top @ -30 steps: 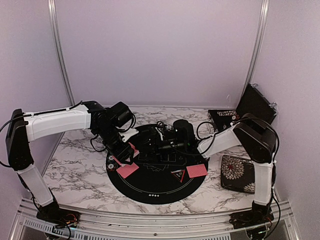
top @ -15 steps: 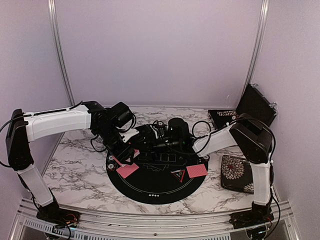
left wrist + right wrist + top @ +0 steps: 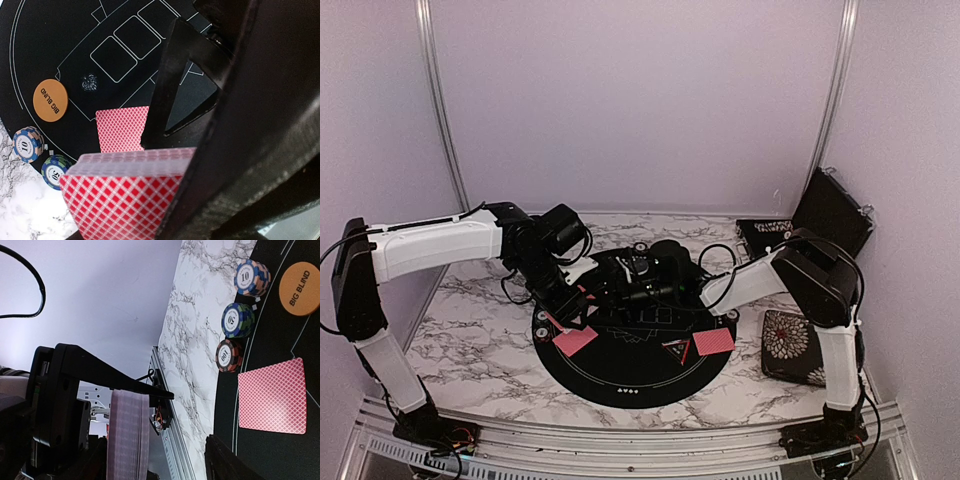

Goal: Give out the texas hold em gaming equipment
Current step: Pick up the poker card from the face-down deck piles.

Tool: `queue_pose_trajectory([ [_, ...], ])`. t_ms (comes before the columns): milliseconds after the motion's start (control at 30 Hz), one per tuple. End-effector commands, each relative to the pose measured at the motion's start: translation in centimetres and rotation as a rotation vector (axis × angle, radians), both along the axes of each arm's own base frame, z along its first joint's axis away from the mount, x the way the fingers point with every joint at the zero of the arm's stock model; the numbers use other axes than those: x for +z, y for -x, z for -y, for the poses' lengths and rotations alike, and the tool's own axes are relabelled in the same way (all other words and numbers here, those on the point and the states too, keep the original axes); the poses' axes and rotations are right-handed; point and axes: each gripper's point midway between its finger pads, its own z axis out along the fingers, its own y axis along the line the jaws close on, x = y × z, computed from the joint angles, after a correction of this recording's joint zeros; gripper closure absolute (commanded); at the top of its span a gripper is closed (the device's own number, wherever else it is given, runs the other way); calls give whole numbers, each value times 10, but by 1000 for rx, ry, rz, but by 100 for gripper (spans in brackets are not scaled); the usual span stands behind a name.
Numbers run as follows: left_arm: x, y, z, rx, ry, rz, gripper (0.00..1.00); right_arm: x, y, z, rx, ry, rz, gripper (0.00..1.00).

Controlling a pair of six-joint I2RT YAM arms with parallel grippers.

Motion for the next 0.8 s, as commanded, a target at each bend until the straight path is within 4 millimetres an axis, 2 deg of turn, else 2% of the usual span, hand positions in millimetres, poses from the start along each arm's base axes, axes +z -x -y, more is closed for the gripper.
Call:
queue_pose_trajectory([
  [0, 9, 1, 3, -14, 13, 2, 45, -1, 0, -8, 9, 6, 31, 38],
  [333, 9, 2, 3, -19, 12, 1, 45, -14, -8, 2, -33, 86, 64, 43],
  [767, 8, 2, 2, -21, 6, 1, 45, -11, -17, 13, -65, 93, 76, 46],
])
